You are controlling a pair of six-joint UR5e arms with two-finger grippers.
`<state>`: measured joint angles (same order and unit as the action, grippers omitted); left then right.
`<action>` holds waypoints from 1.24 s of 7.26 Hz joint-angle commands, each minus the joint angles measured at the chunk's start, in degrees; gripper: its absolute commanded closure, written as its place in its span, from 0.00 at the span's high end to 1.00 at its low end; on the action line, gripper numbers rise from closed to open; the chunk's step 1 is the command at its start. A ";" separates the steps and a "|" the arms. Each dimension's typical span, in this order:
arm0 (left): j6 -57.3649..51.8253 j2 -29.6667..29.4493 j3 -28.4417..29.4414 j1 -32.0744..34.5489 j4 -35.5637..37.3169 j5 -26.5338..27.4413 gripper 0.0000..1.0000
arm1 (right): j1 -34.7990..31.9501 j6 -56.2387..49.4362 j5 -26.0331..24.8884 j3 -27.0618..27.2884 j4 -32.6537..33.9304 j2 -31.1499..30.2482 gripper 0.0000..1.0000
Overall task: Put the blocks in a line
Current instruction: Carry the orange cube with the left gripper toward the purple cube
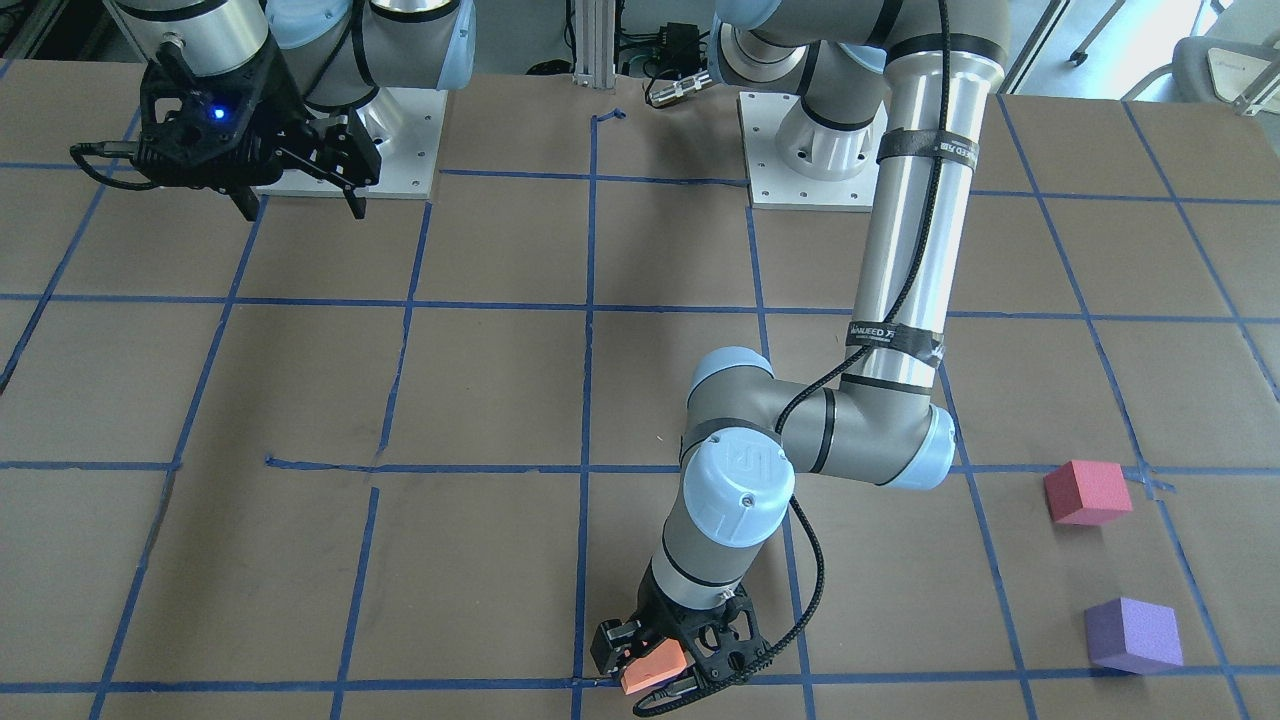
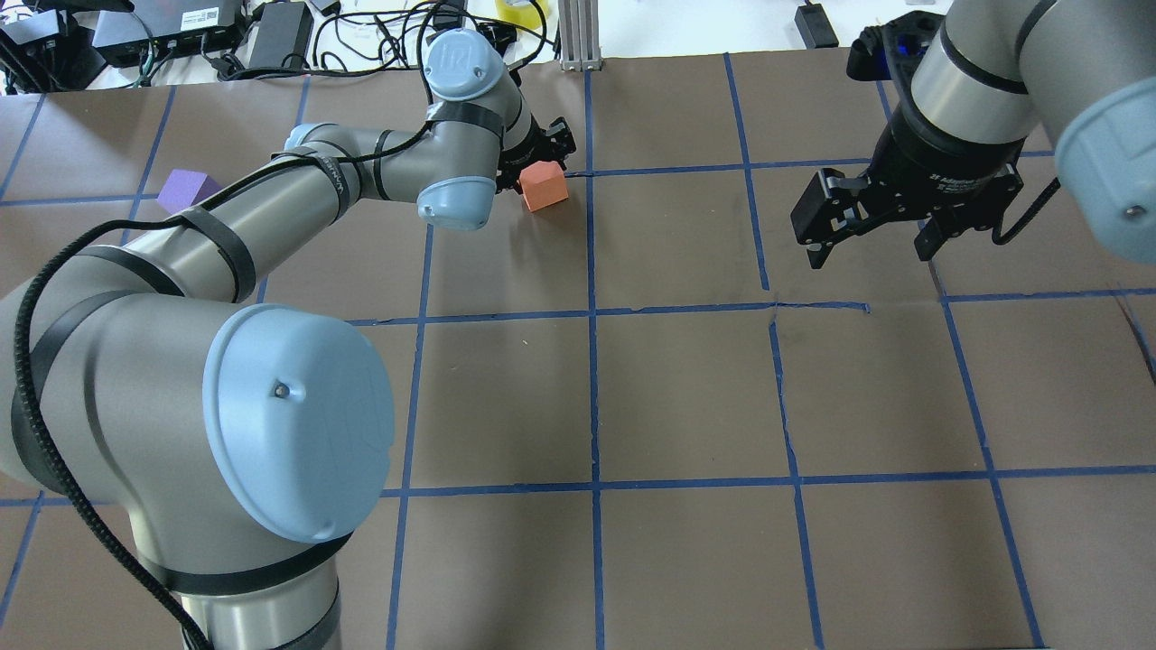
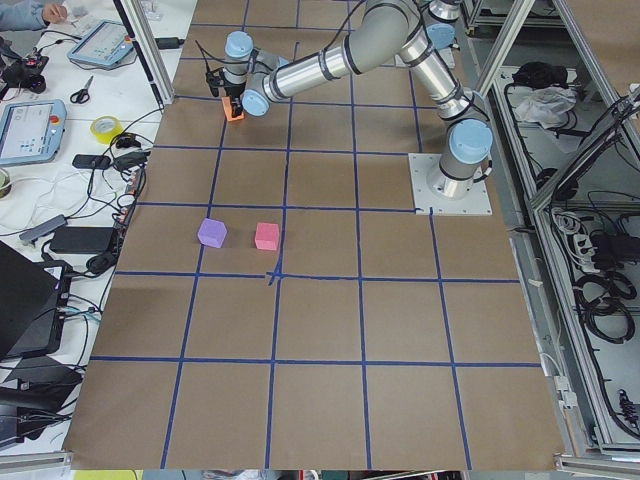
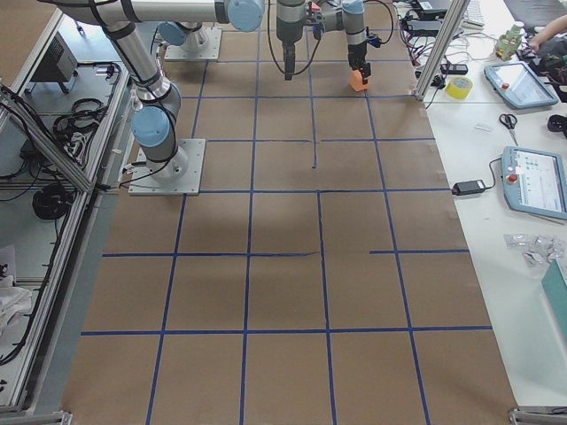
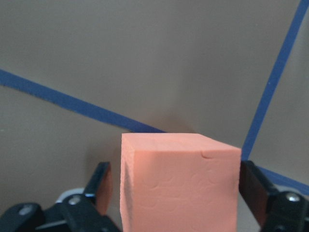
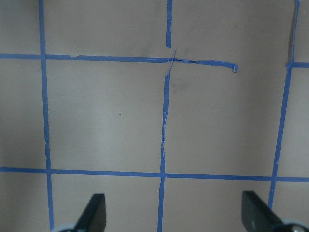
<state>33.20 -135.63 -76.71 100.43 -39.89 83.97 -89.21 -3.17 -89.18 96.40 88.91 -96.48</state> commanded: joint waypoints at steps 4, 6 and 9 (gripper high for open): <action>-25.16 11.24 -0.28 -10.57 -22.46 -0.21 0.19 | 0.00 -0.08 -0.11 0.02 -0.23 -0.03 1.00; -39.45 15.55 -0.54 -21.80 -29.43 -0.65 0.20 | 0.00 0.53 -0.11 0.02 -0.23 0.06 1.00; -65.65 18.39 -1.42 -35.43 -34.73 2.25 0.21 | 0.00 0.53 -0.11 0.02 -0.23 0.06 1.00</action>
<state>-22.42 -117.83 -77.55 70.97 -73.78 85.39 -89.21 -2.59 -89.30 96.42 88.68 -96.43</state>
